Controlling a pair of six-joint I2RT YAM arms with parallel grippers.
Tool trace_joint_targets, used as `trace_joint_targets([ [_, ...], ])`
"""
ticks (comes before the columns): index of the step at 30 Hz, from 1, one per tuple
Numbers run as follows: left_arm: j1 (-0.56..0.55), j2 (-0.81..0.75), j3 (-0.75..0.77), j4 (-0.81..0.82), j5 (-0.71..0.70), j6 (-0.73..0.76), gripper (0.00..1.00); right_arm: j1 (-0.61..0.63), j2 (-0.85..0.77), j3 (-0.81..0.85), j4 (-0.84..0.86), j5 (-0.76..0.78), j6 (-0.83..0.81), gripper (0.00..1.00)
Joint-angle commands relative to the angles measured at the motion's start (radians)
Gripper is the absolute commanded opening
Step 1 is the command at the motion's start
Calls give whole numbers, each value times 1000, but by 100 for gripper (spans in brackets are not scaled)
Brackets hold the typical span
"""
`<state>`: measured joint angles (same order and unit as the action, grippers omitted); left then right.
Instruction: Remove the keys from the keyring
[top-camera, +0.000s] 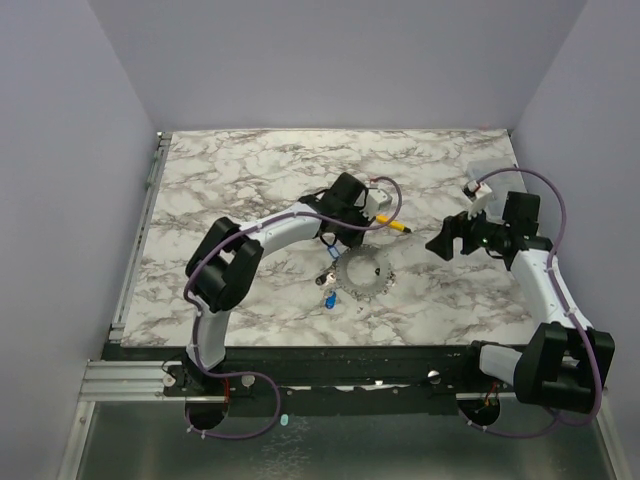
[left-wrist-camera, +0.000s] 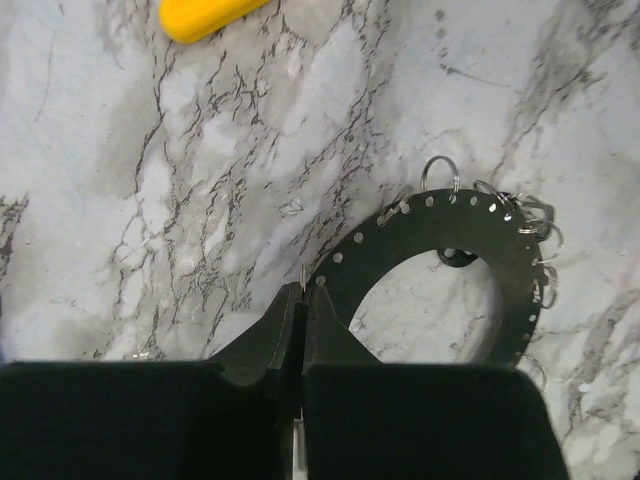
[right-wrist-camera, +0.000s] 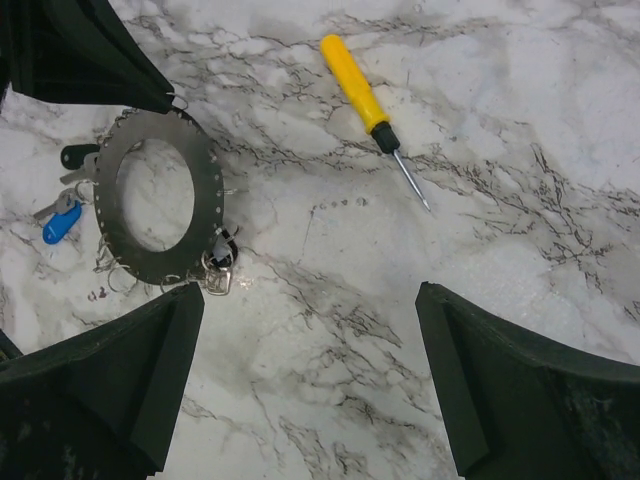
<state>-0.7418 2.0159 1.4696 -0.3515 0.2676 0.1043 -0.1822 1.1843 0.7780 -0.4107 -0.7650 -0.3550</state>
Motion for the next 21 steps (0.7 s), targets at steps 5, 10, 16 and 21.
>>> trace_joint_targets([
  [5,-8,-182,5,-15,126,-23,0,2,-62,45,88,-161,127,100],
  [10,-8,-257,21,-15,170,-9,0,2,-119,-13,255,-298,218,100],
  [16,-9,-317,45,-20,227,-5,0,6,-105,-40,392,-426,316,100],
  [21,-9,-335,52,-21,231,-19,0,78,-100,-6,325,-398,288,100],
])
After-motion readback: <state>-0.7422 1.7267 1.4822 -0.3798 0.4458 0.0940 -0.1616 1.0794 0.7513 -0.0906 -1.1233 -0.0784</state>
